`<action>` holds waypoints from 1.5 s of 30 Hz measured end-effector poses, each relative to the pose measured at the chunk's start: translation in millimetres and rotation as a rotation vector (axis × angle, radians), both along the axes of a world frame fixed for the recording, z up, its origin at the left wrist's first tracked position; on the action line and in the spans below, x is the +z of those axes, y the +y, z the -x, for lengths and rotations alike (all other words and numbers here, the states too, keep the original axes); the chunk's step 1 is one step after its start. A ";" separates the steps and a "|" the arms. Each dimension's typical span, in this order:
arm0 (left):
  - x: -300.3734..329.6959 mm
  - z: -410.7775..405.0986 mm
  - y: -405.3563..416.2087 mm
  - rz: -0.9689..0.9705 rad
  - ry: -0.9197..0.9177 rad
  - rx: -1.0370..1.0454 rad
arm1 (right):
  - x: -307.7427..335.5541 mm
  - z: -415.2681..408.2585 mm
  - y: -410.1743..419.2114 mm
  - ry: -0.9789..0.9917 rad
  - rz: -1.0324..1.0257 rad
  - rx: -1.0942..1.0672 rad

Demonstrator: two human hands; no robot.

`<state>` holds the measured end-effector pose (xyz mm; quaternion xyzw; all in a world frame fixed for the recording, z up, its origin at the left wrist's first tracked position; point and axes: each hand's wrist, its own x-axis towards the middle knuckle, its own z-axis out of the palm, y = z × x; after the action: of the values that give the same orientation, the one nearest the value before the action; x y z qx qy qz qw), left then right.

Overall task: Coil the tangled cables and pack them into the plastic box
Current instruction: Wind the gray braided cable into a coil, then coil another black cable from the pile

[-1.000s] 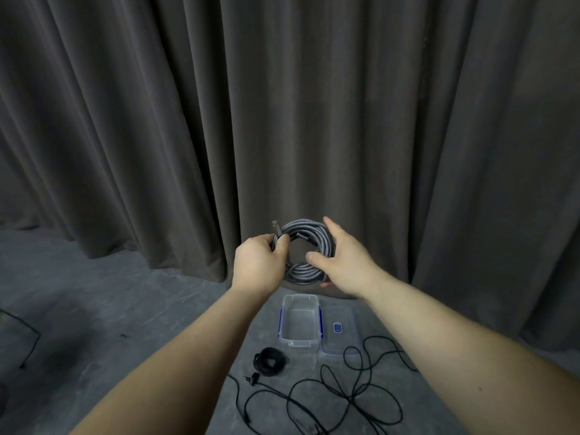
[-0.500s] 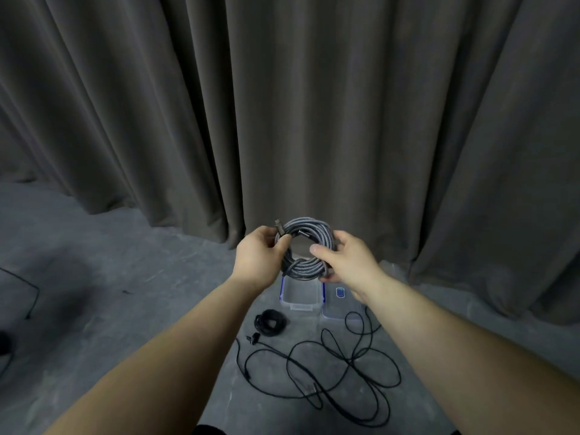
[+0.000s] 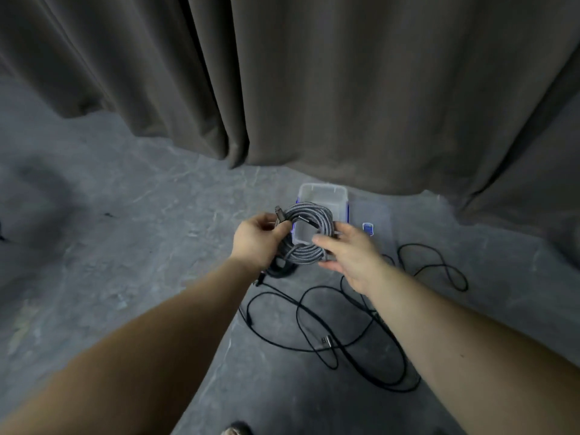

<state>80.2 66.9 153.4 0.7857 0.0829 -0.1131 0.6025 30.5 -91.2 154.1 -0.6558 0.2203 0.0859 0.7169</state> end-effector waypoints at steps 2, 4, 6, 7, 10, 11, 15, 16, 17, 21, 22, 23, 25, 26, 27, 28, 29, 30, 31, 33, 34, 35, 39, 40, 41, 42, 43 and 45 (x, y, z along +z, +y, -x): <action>-39.7 -11.1 -3.8 -0.026 0.051 0.027 | -39.5 -10.5 0.3 0.048 0.022 -0.003; -76.8 -19.4 -9.8 -0.044 0.095 0.031 | -78.6 -18.8 -4.3 0.085 0.053 -0.036; -111.7 -26.3 -19.2 -0.027 0.140 0.025 | -114.5 -26.7 -13.6 0.115 0.075 -0.079; -128.3 -29.7 -24.6 -0.023 0.161 0.028 | -130.3 -31.0 -19.5 0.130 0.084 -0.096; -177.9 -39.6 -40.4 -0.064 0.171 0.047 | -174.3 -42.5 -34.7 0.160 0.084 -0.089; -192.8 -42.7 -45.3 -0.072 0.173 0.067 | -187.0 -46.3 -38.3 0.165 0.088 -0.069; -247.8 -50.0 -63.3 -0.066 0.230 0.132 | -238.2 -60.8 -48.8 0.180 0.197 -0.033; -258.0 -50.2 -67.3 -0.069 0.237 0.133 | -249.7 -63.6 -50.8 0.197 0.234 -0.052; -266.0 -49.9 -70.9 -0.071 0.244 0.139 | -258.6 -65.3 -52.0 0.216 0.263 -0.068; -288.1 -50.2 -74.7 -0.089 0.265 0.162 | -282.7 -61.5 -49.6 0.284 0.328 -0.002; -292.4 -50.5 -73.6 -0.102 0.268 0.160 | -286.9 -59.1 -49.4 0.299 0.392 0.065; -295.8 -50.5 -72.1 -0.113 0.270 0.159 | -289.3 -56.1 -49.7 0.305 0.481 0.142; -301.7 -50.3 -70.2 -0.127 0.271 0.161 | -292.3 -48.6 -52.4 0.296 0.627 0.246; -304.0 -50.0 -69.9 -0.129 0.271 0.161 | -294.4 -44.2 -54.5 0.294 0.658 0.273; -306.0 -49.5 -69.9 -0.127 0.275 0.165 | -296.2 -39.1 -56.6 0.297 0.669 0.301; -307.4 -48.5 -70.2 -0.123 0.280 0.170 | -299.0 -33.0 -58.9 0.318 0.669 0.332; -308.5 -47.1 -71.3 -0.118 0.284 0.179 | -300.7 -27.1 -61.1 0.339 0.671 0.365; -309.1 -45.9 -72.5 -0.116 0.286 0.189 | -300.7 -22.3 -63.4 0.359 0.685 0.391; -309.9 -45.1 -73.8 -0.118 0.286 0.200 | -300.2 -19.8 -65.1 0.362 0.713 0.406; -311.6 -44.5 -75.5 -0.127 0.287 0.219 | -297.5 -20.7 -66.7 0.332 0.792 0.404; -312.8 -44.2 -75.8 -0.130 0.292 0.229 | -296.6 -22.7 -66.7 0.307 0.819 0.397; -313.9 -44.1 -75.5 -0.125 0.298 0.241 | -296.5 -25.1 -66.1 0.285 0.829 0.394; -316.9 -42.3 -72.5 -0.088 0.316 0.258 | -293.7 -28.5 -60.8 0.242 0.768 0.457; -315.4 -40.7 -71.8 -0.057 0.325 0.244 | -293.0 -28.1 -60.3 0.240 0.757 0.466; -313.1 -38.6 -71.0 -0.014 0.335 0.225 | -292.8 -27.5 -60.3 0.240 0.753 0.468; -310.3 -36.6 -69.6 0.032 0.343 0.197 | -292.2 -26.8 -60.6 0.237 0.755 0.468; -307.8 -34.6 -67.5 0.070 0.346 0.159 | -291.8 -25.9 -61.2 0.232 0.756 0.472; -302.5 -30.7 -62.1 0.098 0.342 0.086 | -289.3 -23.0 -62.3 0.205 0.746 0.479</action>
<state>110.9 4.9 -149.1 0.7203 0.2123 -0.2231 0.6216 53.5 -153.5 -135.2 -0.8899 0.1481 0.2284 0.3659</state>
